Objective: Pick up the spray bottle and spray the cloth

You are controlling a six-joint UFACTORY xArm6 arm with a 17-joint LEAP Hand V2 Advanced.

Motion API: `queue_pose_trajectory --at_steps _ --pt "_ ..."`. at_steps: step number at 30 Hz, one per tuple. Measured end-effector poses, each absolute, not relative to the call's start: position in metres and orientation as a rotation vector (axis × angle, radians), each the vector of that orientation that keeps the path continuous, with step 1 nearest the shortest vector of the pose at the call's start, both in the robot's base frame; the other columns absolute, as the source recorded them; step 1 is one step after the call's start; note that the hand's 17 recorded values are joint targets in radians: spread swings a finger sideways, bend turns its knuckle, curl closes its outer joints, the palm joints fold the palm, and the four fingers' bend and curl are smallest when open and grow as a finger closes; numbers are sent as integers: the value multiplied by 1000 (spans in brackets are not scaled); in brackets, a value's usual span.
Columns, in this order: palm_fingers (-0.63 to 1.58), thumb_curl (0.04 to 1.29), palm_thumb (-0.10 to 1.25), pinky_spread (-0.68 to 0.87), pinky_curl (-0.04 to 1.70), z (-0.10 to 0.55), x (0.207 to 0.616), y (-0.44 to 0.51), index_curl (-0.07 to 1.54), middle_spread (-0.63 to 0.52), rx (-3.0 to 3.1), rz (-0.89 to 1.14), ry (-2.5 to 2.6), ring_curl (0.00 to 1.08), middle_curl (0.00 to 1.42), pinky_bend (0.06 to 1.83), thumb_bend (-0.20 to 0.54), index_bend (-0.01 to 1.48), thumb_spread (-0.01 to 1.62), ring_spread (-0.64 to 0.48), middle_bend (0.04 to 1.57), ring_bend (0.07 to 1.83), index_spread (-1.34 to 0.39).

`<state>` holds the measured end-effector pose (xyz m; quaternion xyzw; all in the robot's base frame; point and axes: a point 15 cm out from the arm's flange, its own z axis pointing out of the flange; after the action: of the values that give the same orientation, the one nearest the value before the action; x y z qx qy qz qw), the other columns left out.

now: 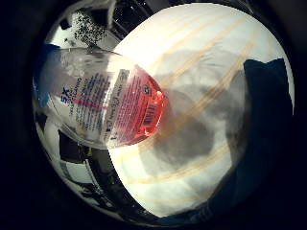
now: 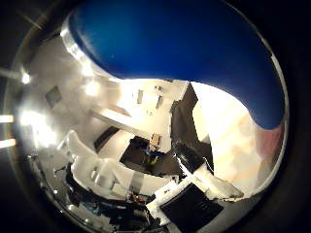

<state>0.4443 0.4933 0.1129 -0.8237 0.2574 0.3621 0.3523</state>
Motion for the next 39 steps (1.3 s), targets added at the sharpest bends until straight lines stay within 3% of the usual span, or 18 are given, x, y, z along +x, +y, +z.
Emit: queue_pose_trajectory --at_steps 4,13,25,39 --pt "26 418 662 369 593 114 448 489 377 11 -2131 930 669 260 324 527 -27 162 1000 95 447 668 -315" --pt "87 376 666 436 471 123 462 474 298 12 -2143 905 695 241 327 526 -26 148 1003 113 370 586 -304" --pt "123 367 678 428 380 160 475 451 266 12 -2155 834 687 240 343 531 -25 150 1015 115 349 540 -300" --pt "154 365 672 417 322 212 470 360 260 12 -2172 733 761 243 350 530 -24 149 1033 116 357 518 -301"
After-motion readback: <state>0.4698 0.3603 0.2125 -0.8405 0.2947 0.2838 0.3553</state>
